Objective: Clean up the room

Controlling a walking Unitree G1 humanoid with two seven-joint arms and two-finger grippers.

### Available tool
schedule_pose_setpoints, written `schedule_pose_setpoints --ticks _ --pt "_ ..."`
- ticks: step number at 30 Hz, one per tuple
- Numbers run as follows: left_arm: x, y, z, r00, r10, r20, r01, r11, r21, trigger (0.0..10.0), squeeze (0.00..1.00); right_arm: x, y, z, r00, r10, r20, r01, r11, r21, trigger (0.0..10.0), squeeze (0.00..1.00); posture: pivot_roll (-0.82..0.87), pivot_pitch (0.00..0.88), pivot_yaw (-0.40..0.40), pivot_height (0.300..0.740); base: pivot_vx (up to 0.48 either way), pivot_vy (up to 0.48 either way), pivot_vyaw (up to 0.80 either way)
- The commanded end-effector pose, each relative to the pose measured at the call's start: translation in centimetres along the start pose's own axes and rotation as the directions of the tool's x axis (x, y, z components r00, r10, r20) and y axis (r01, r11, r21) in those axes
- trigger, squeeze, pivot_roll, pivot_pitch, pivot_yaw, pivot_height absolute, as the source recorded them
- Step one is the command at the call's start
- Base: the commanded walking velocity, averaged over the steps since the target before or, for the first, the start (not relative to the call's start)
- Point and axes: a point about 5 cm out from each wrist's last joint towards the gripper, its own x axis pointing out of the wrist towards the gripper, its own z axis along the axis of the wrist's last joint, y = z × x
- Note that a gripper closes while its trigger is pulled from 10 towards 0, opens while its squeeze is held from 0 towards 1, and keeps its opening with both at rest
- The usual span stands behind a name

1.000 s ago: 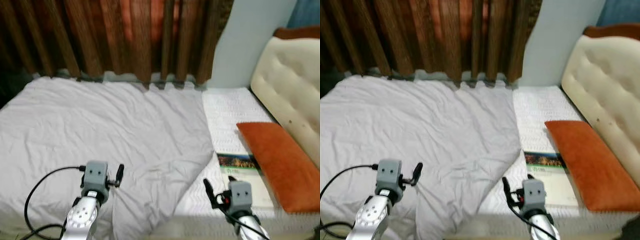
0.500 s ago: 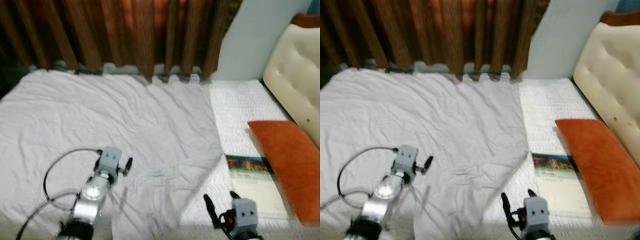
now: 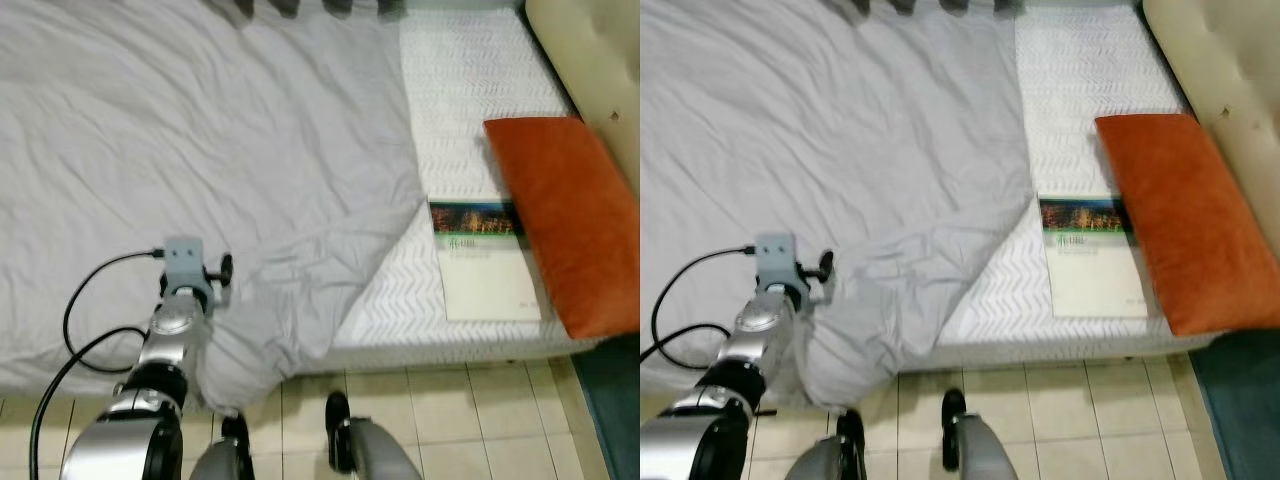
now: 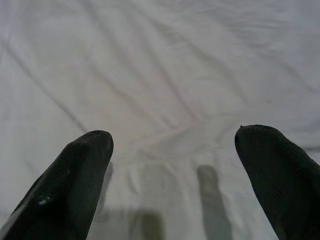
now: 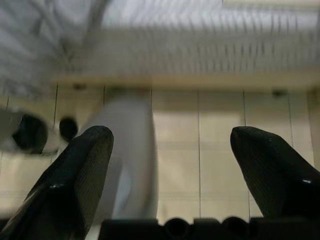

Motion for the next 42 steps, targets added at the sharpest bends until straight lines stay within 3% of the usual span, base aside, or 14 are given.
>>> schedule_pose_setpoints --ticks 1,8,9,11,14,21,23,24,25,26,27,28,34,42 --pt "-0.3 1.9 -1.1 0.994 0.098 -0.041 -0.101 0.993 -0.065 10.0 0.0 -1.7 0.1 0.2 0.999 -0.011 -0.041 0.011 1.0 0.003 10.0 0.0 -0.41 0.681 -0.114 0.74 0.0 0.0 0.0" --pt "-0.8 3.2 -2.5 0.975 0.188 -0.115 -0.207 0.962 -0.179 10.0 0.0 -2.8 0.7 0.2 0.996 -0.016 -0.086 0.018 1.0 0.024 10.0 0.0 -0.42 0.694 -0.106 0.74 0.0 0.0 0.0" --pt "-1.1 2.4 -3.8 0.971 0.159 -0.178 -0.207 0.933 -0.296 10.0 0.0 -2.7 0.8 0.2 0.996 -0.013 -0.088 0.015 1.0 0.028 10.0 0.0 -0.41 0.688 -0.102 0.74 0.0 0.0 0.0" --pt "-1.3 1.4 -4.6 0.971 0.118 -0.207 -0.192 0.903 -0.384 10.0 0.0 -2.5 0.8 0.3 0.996 -0.014 -0.086 0.016 0.999 0.03 10.0 0.0 -0.41 0.687 -0.101 0.74 0.0 0.0 0.0" --pt "-1.4 0.1 -5.0 0.975 0.048 -0.217 -0.141 0.888 -0.438 10.0 0.0 -2.4 0.7 0.3 0.997 -0.018 -0.079 0.02 0.999 0.028 10.0 0.0 -0.42 0.683 -0.1 0.74 0.0 0.0 0.0" --pt "-1.5 -1.9 -5.4 0.97 -0.049 -0.239 -0.039 0.936 -0.349 10.0 0.0 -1.0 0.5 1.0 0.999 -0.036 0.037 0.036 0.999 -0.008 10.0 0.0 -0.42 0.69 -0.086 0.74 0.0 0.0 0.0" --pt "-1.4 -2.1 -5.1 0.97 -0.066 -0.233 -0.012 0.947 -0.321 10.0 0.0 2.0 1.3 1.0 0.992 0.004 0.127 -0.001 1.0 -0.027 10.0 0.0 -0.42 0.695 -0.068 0.74 0.0 0.0 0.0" --pt "-1.4 -2.1 -5.1 0.97 -0.066 -0.233 -0.012 0.947 -0.321 10.0 0.0 2.0 1.3 1.0 0.992 0.004 0.127 -0.001 1.0 -0.027 10.0 0.0 -0.42 0.695 -0.068 0.74 0.0 0.0 0.0" --pt "-1.2 -2.0 -4.8 0.972 -0.069 -0.226 -0.002 0.954 -0.301 9.7 0.0 4.7 1.6 1.1 0.983 0.012 0.183 -0.004 0.999 -0.043 10.0 0.0 -0.39 0.699 -0.047 0.74 0.0 0.0 0.0" --pt "-1.2 -2.0 -4.7 0.972 -0.068 -0.224 -0.001 0.955 -0.296 2.8 0.0 5.4 1.7 1.2 0.98 0.012 0.2 -0.004 0.999 -0.04 10.0 0.0 -0.39 0.699 -0.047 0.74 0.0 0.0 0.0" --pt "-1.2 -2.0 -4.7 0.972 -0.068 -0.224 -0.001 0.955 -0.296 2.8 0.0 5.4 1.7 1.2 0.98 0.012 0.2 -0.004 0.999 -0.04 10.0 0.0 -0.39 0.699 -0.047 0.74 0.0 0.0 0.0" --pt "-1.0 -1.9 -4.3 0.974 -0.072 -0.216 0.01 0.961 -0.276 0.0 0.0 7.9 2.2 1.5 0.972 0.025 0.234 -0.016 0.999 -0.042 10.0 0.0 -0.36 0.701 -0.025 0.74 0.0 0.0 0.0" --pt "-0.8 -2.2 -3.7 0.977 -0.095 -0.192 0.057 0.979 -0.194 0.0 0.0 11.9 3.6 2.6 0.958 0.037 0.284 -0.04 0.999 0.002 10.0 0.0 -0.32 0.702 -0.005 0.74 0.0 0.0 0.0" --pt "-1.2 -4.0 -4.2 0.96 -0.208 -0.187 0.202 0.978 -0.051 0.0 0.0 10.9 2.9 1.6 0.973 0.031 0.23 -0.033 0.999 0.006 10.0 0.0 -0.32 0.679 -0.009 0.74 0.0 0.0 0.0"
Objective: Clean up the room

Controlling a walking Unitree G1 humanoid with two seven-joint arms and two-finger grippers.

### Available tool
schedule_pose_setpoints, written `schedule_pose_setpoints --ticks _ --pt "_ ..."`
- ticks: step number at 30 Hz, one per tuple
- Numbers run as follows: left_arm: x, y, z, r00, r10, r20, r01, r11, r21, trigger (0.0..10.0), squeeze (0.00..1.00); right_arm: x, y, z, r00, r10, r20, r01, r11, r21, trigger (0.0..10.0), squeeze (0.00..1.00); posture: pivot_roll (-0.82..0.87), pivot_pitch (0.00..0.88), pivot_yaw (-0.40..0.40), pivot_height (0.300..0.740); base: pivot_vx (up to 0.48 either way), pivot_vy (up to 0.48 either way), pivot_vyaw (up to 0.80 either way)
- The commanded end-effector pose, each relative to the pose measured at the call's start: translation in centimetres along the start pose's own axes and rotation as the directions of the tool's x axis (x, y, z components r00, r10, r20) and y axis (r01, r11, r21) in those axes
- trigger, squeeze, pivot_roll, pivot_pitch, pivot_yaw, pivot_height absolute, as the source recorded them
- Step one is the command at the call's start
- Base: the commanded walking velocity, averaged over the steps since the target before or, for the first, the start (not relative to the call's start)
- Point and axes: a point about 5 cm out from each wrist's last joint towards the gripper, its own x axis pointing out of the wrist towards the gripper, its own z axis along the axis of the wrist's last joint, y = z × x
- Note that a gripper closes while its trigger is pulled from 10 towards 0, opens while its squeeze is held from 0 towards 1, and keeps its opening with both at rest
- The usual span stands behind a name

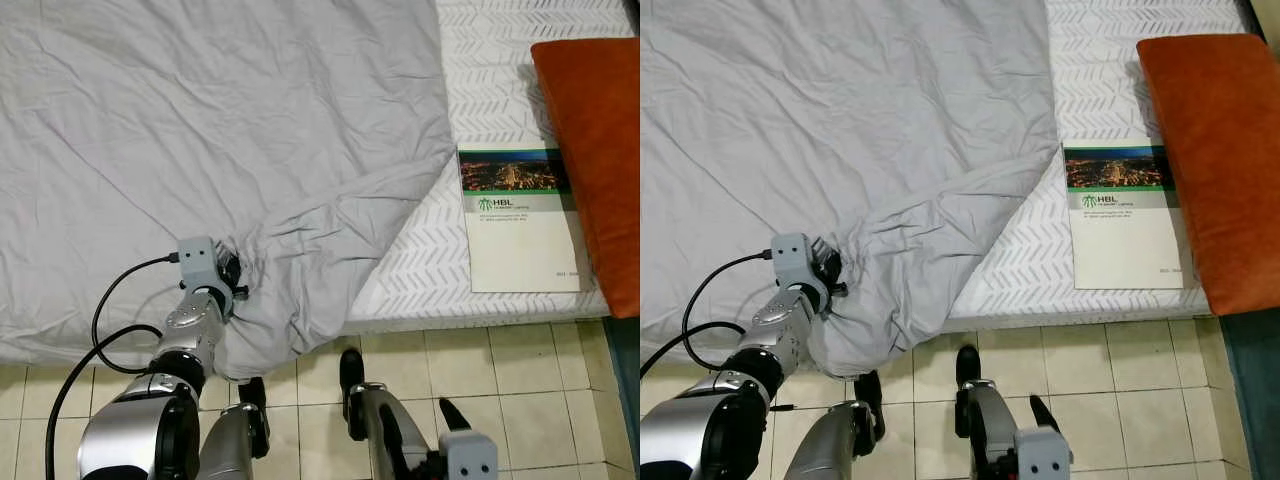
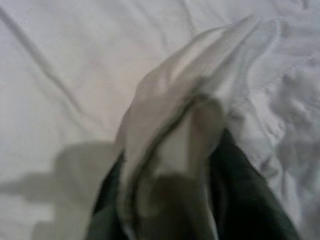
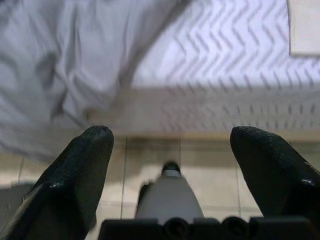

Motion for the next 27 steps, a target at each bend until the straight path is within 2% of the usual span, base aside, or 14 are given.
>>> schedule_pose_setpoints --ticks 1,5,7,9,11,12,13,14,15,16,20,21,24,27 --pt "-0.9 -1.1 -3.6 0.99 -0.086 -0.11 0.098 0.99 0.104 0.0 0.0 -1.9 -1.1 -1.7 0.993 -0.03 -0.116 0.031 0.999 0.008 10.0 0.0 -0.33 0.667 -0.008 0.74 0.0 0.0 0.0" --pt "-1.6 -2.3 -5.6 0.973 -0.151 -0.175 0.183 0.966 0.182 0.0 0.0 -1.9 -3.0 -2.3 0.989 -0.069 -0.131 0.068 0.998 -0.012 10.0 0.0 -0.34 0.567 0.018 0.74 0.0 0.0 0.0" --pt "-1.7 -2.7 -5.9 0.968 -0.17 -0.186 0.205 0.961 0.189 0.0 0.0 -1.9 -3.3 -1.9 0.99 -0.078 -0.122 0.076 0.997 -0.018 10.0 0.0 -0.34 0.556 0.021 0.74 0.0 0.0 0.0" --pt "-1.9 -3.8 -6.4 0.958 -0.205 -0.199 0.251 0.937 0.243 0.0 0.0 -1.8 -3.7 -1.4 0.991 -0.087 -0.106 0.084 0.996 -0.025 10.0 0.0 -0.34 0.53 0.036 0.74 0.0 0.0 0.0" --pt "-2.1 -4.8 -6.8 0.947 -0.239 -0.212 0.291 0.921 0.261 0.0 0.0 -1.2 -4.1 -1.3 0.991 -0.086 -0.1 0.084 0.996 -0.023 10.0 0.0 -0.35 0.467 0.055 0.74 0.0 0.0 0.0" --pt "-2.2 -5.2 -7.1 0.943 -0.252 -0.218 0.304 0.917 0.258 0.0 0.0 -0.9 -4.2 -1.3 0.991 -0.086 -0.098 0.084 0.996 -0.02 10.0 0.0 -0.35 0.467 0.055 0.74 0.0 0.0 0.0" --pt "-2.3 -6.0 -7.3 0.932 -0.281 -0.228 0.339 0.899 0.277 0.0 0.0 -0.5 -4.4 -1.3 0.992 -0.081 -0.095 0.08 0.997 -0.018 10.0 0.0 -0.34 0.437 0.063 0.74 0.0 0.0 0.0" --pt "-2.5 -7.1 -7.5 0.917 -0.32 -0.236 0.38 0.881 0.283 1.6 0.0 -0.2 -4.6 -1.1 0.993 -0.081 -0.088 0.08 0.997 -0.019 10.0 0.0 -0.34 0.423 0.061 0.74 0.0 0.0 0.0" --pt "-2.6 -7.8 -7.7 0.907 -0.345 -0.242 0.407 0.868 0.286 1.6 0.0 0.0 -4.8 -1.1 0.993 -0.081 -0.085 0.08 0.997 -0.02 10.0 0.0 -0.34 0.414 0.061 0.74 0.0 0.0 0.0" --pt "-2.7 -8.6 -7.7 0.898 -0.367 -0.243 0.429 0.852 0.301 10.0 0.0 0.3 -5.1 -1.0 0.993 -0.085 -0.079 0.084 0.996 -0.022 10.0 0.0 -0.34 0.397 0.058 0.74 0.0 0.0 0.0" --pt "-3.0 -11.4 -7.6 0.871 -0.43 -0.239 0.49 0.803 0.341 10.0 0.0 1.0 -5.9 -0.5 0.994 -0.096 -0.061 0.094 0.995 -0.03 10.0 0.0 -0.34 0.348 0.06 0.74 0.0 0.0 0.0" --pt "-3.0 -11.4 -7.6 0.871 -0.43 -0.239 0.49 0.803 0.341 10.0 0.0 1.0 -5.9 -0.5 0.994 -0.096 -0.061 0.094 0.995 -0.03 10.0 0.0 -0.34 0.348 0.06 0.74 0.0 0.0 0.0" --pt "-3.0 -13.0 -7.0 0.857 -0.462 -0.227 0.515 0.778 0.361 10.0 0.0 1.0 -6.7 0.1 0.994 -0.101 -0.039 0.099 0.994 -0.055 10.0 0.0 -0.37 0.307 0.068 0.74 0.0 -0.48 0.0" --pt "-3.1 -13.6 -7.0 0.848 -0.478 -0.228 0.53 0.768 0.359 10.0 0.0 1.2 -7.1 0.1 0.993 -0.11 -0.038 0.108 0.992 -0.064 10.0 0.0 -0.37 0.302 0.075 0.74 0.0 -0.48 0.0"
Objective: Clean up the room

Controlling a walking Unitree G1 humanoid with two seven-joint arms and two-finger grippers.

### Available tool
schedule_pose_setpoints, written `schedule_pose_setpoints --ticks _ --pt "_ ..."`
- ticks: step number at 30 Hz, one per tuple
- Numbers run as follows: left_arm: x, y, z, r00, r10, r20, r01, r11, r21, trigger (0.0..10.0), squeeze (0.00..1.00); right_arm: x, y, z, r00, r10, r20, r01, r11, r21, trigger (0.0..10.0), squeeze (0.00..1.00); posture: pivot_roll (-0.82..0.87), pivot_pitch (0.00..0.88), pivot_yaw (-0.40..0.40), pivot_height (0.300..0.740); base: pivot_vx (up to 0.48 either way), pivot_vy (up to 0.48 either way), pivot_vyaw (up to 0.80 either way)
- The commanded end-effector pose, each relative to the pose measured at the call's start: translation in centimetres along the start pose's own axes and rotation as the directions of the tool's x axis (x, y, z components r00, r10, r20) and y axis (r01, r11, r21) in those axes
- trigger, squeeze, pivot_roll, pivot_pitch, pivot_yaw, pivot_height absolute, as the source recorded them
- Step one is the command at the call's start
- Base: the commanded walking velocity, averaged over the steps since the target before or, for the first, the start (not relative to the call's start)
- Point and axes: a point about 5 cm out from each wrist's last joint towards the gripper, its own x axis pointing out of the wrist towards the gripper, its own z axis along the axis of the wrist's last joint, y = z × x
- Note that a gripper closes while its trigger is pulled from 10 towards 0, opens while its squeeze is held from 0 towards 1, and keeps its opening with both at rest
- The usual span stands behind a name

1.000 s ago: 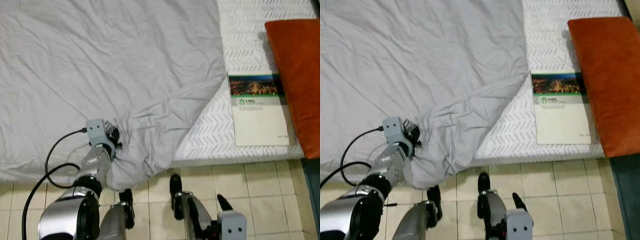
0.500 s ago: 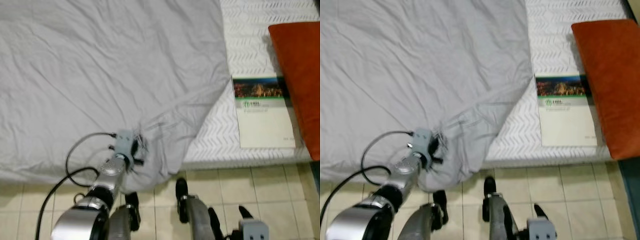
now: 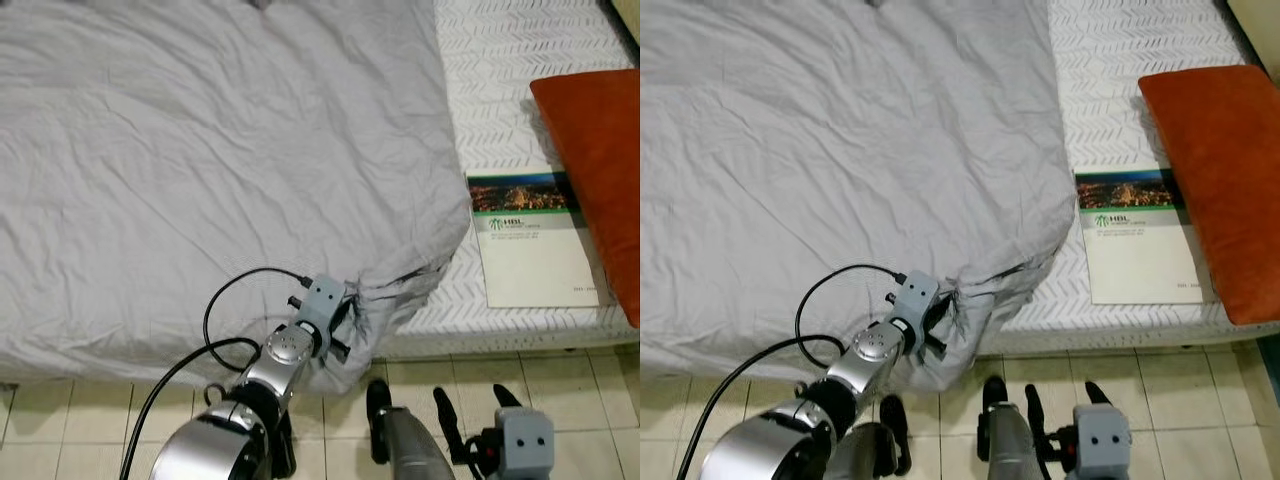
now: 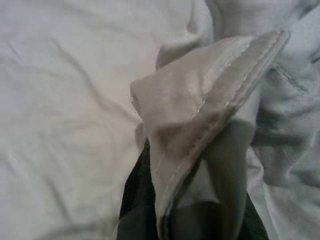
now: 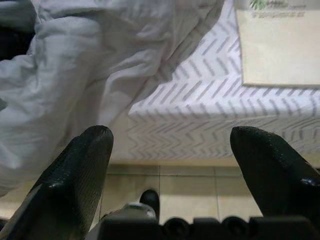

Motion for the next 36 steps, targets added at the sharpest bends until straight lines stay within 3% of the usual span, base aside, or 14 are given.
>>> schedule_pose_setpoints --ticks 1,9,11,13,16,18,21,28,30,34,36 --pt "0.0 -1.3 -0.7 0.999 -0.045 -0.025 0.045 0.999 0.002 10.0 0.0 -0.8 -0.6 -1.1 0.998 -0.018 -0.056 0.018 1.0 0.001 10.0 0.0 -0.37 0.302 0.075 0.74 0.0 -0.48 0.0" --pt "-0.2 -3.7 -1.9 0.988 -0.141 -0.058 0.143 0.989 0.039 10.0 0.0 -0.5 -0.8 -1.0 0.998 -0.01 -0.059 0.009 1.0 -0.009 10.0 0.0 -0.38 0.297 0.08 0.74 0.0 -0.48 0.0" --pt "-0.6 -5.5 -3.4 0.969 -0.217 -0.117 0.224 0.973 0.053 10.0 0.0 -0.6 -0.8 -1.0 0.998 -0.001 -0.063 0.0 1.0 -0.013 10.0 0.0 -0.38 0.298 0.076 0.74 0.0 -0.24 0.0" --pt "-0.7 -5.9 -3.8 0.963 -0.235 -0.134 0.245 0.967 0.064 10.0 0.0 -0.6 -0.8 -1.0 0.998 0.002 -0.064 -0.003 1.0 -0.013 10.0 0.0 -0.39 0.299 0.075 0.74 0.0 0.0 0.0" --pt "-2.2 -9.5 -7.0 0.901 -0.341 -0.269 0.395 0.9 0.185 10.0 0.0 -0.6 -0.8 -1.0 0.997 0.021 -0.075 -0.023 0.999 -0.025 10.0 0.0 -0.39 0.307 0.064 0.74 0.0 0.0 0.0" --pt "-2.4 -10.1 -7.5 0.893 -0.349 -0.284 0.41 0.891 0.197 10.0 0.0 -0.7 -0.8 -1.1 0.997 0.024 -0.077 -0.026 0.999 -0.026 10.0 0.0 -0.39 0.307 0.063 0.74 0.0 0.0 0.0" --pt "-3.3 -12.1 -8.7 0.864 -0.39 -0.318 0.46 0.869 0.182 10.0 0.0 -0.8 -0.7 -1.1 0.996 0.036 -0.085 -0.039 0.999 -0.031 10.0 0.0 -0.4 0.312 0.057 0.74 0.0 0.0 0.0" --pt "-4.2 -14.7 -9.5 0.827 -0.447 -0.341 0.521 0.838 0.166 10.0 0.0 -1.2 -0.5 -1.2 0.994 0.051 -0.098 -0.055 0.998 -0.042 10.0 0.0 -0.41 0.321 0.056 0.74 0.0 0.0 0.0" --pt "-4.4 -15.2 -9.6 0.819 -0.461 -0.343 0.534 0.831 0.158 10.0 0.0 -1.3 -0.5 -1.2 0.994 0.051 -0.1 -0.056 0.998 -0.042 10.0 0.0 -0.42 0.323 0.056 0.74 0.0 0.0 0.0" --pt "-4.8 -17.9 -8.9 0.802 -0.516 -0.302 0.564 0.82 0.096 10.0 0.0 -1.7 -0.4 -1.5 0.992 0.053 -0.114 -0.059 0.997 -0.047 10.0 0.0 -0.43 0.329 0.06 0.74 0.0 0.0 0.0" --pt "-4.7 -18.2 -8.7 0.803 -0.519 -0.293 0.564 0.82 0.092 10.0 0.0 -1.7 -0.3 -1.5 0.992 0.054 -0.115 -0.059 0.997 -0.048 10.0 0.0 -0.43 0.329 0.061 0.74 0.0 0.0 0.0"
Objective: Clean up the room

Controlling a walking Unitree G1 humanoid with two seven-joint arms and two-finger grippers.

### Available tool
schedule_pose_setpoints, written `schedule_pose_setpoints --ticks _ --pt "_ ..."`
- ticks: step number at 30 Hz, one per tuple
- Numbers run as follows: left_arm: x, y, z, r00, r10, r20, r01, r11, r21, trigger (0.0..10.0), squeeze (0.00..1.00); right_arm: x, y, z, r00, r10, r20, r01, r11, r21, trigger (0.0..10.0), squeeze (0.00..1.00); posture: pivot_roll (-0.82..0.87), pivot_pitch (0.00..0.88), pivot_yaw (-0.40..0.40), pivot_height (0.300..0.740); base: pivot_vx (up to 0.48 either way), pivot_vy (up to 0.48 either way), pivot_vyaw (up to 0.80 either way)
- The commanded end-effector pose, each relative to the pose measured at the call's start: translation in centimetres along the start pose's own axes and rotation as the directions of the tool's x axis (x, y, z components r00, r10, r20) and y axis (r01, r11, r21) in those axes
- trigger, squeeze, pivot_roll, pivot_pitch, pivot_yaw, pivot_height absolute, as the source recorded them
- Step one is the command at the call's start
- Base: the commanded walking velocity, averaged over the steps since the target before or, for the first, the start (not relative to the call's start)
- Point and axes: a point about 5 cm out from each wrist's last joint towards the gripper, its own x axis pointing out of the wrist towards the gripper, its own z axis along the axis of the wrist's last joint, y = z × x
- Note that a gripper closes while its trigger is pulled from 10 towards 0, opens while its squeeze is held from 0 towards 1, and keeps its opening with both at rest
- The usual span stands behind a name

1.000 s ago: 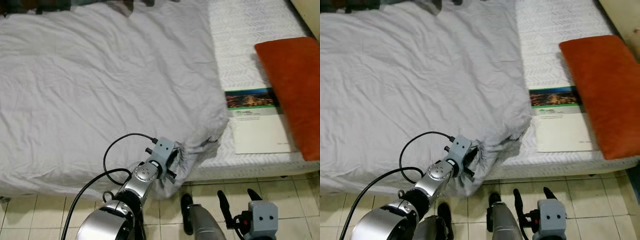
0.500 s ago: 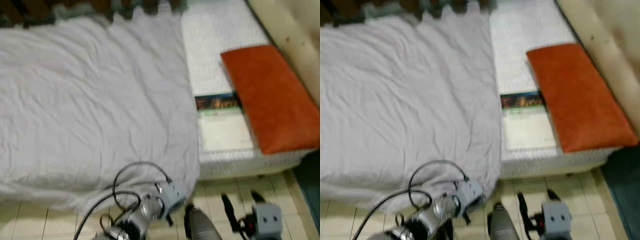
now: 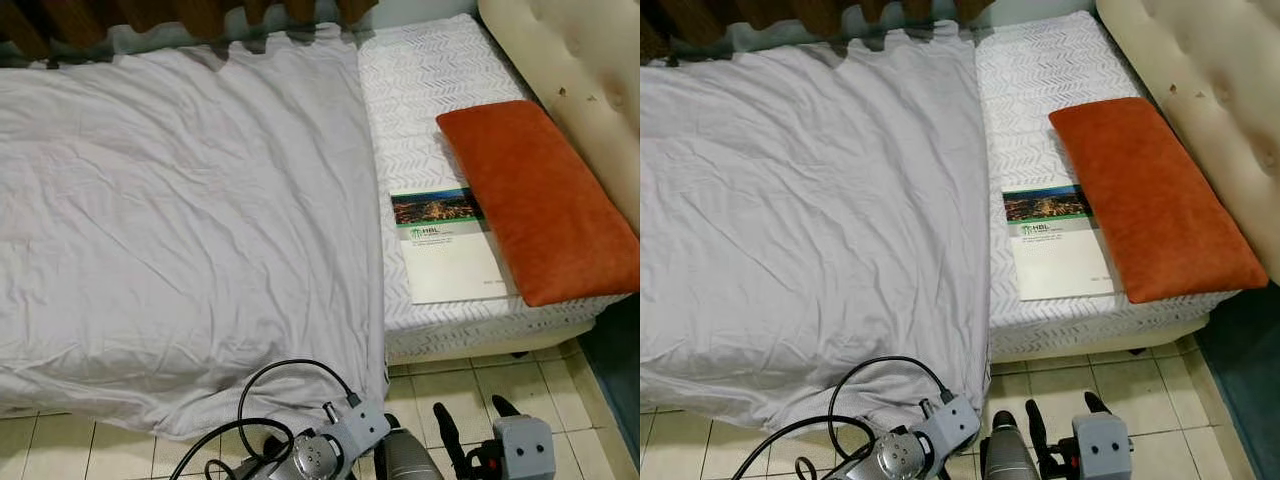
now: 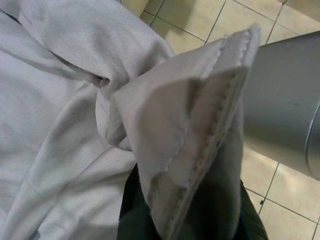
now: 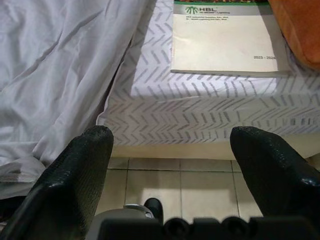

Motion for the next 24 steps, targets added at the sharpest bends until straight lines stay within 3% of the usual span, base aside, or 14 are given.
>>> schedule_pose_setpoints --ticks 1,2,9,14,15,17,22,24 --pt "1.7 -7.3 4.8 0.975 -0.207 0.086 0.21 0.977 -0.027 10.0 0.0 -0.7 0.2 -0.4 1.0 0.003 -0.029 -0.003 1.0 0.001 10.0 0.0 -0.43 0.329 0.063 0.74 0.0 0.0 0.0" --pt "1.8 -7.2 5.1 0.975 -0.199 0.098 0.203 0.979 -0.032 10.0 1.0 -0.7 0.3 -0.4 1.0 0.002 -0.028 -0.002 1.0 0.001 10.0 0.0 -0.43 0.33 0.065 0.74 0.0 0.0 0.0" --pt "2.0 -6.6 6.9 0.974 -0.162 0.158 0.171 0.984 -0.05 10.0 1.0 -0.8 0.5 -0.6 0.999 0.005 -0.033 -0.005 1.0 0.0 10.0 0.0 -0.43 0.332 0.066 0.74 0.0 0.0 0.0" --pt "2.1 -6.6 8.3 0.969 -0.149 0.199 0.154 0.988 -0.014 10.0 1.0 -0.7 0.5 -0.6 0.999 0.007 -0.034 -0.007 1.0 -0.002 10.0 0.0 -0.43 0.33 0.067 0.74 0.0 0.0 0.0" --pt "2.1 -6.5 8.7 0.966 -0.146 0.211 0.152 0.988 -0.013 10.0 0.0 -0.6 0.5 -0.6 0.999 0.008 -0.034 -0.008 1.0 -0.003 10.0 0.0 -0.42 0.324 0.069 0.74 0.0 0.0 0.0" --pt "2.1 -5.8 9.1 0.963 -0.126 0.237 0.134 0.991 -0.017 10.0 0.0 -0.2 0.6 -0.5 1.0 0.013 -0.025 -0.013 1.0 -0.011 10.0 0.0 -0.42 0.314 0.075 0.74 0.0 0.0 0.0" --pt "1.4 -2.1 8.4 0.955 -0.022 0.295 0.039 0.998 -0.05 10.0 0.0 1.0 0.6 0.1 1.0 0.007 0.021 -0.007 1.0 0.006 10.0 0.0 -0.39 0.259 0.089 0.74 0.0 0.0 0.0" --pt "0.4 1.4 7.7 0.933 0.09 0.349 -0.048 0.991 -0.127 10.0 0.0 1.6 0.7 0.8 0.998 0.001 0.06 -0.002 1.0 0.018 10.0 0.0 -0.36 0.21 0.099 0.74 0.0 0.0 0.0"
